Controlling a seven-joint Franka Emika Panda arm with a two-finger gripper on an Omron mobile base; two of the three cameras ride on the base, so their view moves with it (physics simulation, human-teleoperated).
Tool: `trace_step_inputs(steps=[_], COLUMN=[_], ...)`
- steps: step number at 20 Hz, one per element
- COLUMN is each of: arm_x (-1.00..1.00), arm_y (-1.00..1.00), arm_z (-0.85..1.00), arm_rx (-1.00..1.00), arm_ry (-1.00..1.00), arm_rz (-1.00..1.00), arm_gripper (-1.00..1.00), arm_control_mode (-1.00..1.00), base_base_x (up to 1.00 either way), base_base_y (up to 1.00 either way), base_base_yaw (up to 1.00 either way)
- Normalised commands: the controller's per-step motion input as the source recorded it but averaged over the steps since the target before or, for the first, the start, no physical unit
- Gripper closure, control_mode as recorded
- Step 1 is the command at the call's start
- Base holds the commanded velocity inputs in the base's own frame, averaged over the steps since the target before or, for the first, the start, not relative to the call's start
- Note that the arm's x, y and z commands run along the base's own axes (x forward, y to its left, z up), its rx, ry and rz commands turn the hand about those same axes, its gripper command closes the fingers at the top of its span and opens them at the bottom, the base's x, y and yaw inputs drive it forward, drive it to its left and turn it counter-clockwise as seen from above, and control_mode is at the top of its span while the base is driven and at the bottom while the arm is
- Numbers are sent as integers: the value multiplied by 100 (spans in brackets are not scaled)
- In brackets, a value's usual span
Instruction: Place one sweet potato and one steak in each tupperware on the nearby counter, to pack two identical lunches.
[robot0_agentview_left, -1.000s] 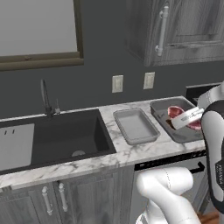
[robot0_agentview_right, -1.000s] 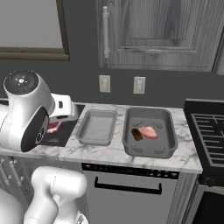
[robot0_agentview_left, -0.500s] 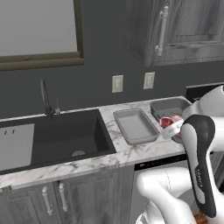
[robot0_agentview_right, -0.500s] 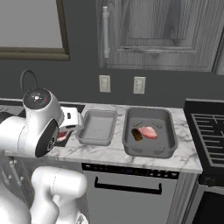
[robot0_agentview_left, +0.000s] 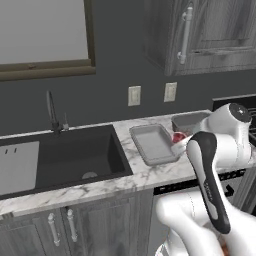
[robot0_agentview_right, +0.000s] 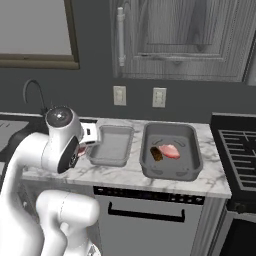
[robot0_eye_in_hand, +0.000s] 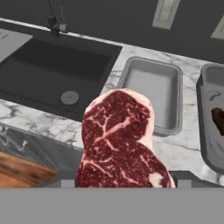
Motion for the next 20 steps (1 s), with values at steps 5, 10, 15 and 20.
trace_step_inputs(steps=[5, 10, 15, 20], arm_x=[70, 60, 55, 48], arm_y=[0, -6, -16, -16], arm_z=[-12, -13, -25, -45], arm_rx=[0, 0, 0, 0], arm_ry=[8, 14, 11, 3], arm_rz=[-1, -1, 0, 0], arm_gripper=[100, 100, 100, 100], arm_control_mode=[-100, -100, -100, -100], base_base_x=[0, 0, 0, 0], base_base_y=[0, 0, 0, 0], base_base_yaw=[0, 0, 0, 0])
